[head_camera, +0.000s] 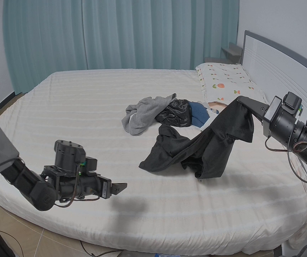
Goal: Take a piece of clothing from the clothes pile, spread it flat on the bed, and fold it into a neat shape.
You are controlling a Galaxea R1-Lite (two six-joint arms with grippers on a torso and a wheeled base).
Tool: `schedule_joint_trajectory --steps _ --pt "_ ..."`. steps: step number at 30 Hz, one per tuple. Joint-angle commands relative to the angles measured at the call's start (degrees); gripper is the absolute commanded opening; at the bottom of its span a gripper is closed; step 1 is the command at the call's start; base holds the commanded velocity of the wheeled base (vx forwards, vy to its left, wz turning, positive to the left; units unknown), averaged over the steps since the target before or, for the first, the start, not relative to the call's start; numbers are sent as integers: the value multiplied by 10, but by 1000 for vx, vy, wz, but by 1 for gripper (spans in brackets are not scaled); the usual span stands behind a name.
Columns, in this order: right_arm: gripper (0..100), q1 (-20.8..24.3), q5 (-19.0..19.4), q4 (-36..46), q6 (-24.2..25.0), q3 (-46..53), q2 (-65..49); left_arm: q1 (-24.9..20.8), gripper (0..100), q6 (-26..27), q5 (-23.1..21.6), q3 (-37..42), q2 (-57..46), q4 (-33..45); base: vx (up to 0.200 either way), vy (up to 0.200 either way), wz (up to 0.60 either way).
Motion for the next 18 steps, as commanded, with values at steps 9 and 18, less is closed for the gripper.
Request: schedule_joint_trajectory --steps 9,18 --pt "0 45 0 0 -3 -23 -10 -51 100 1 20 -165 182 -2 0 0 0" --pt "0 40 0 2 1 -40 -5 -64 100 17 20 -285 233 64 0 0 0"
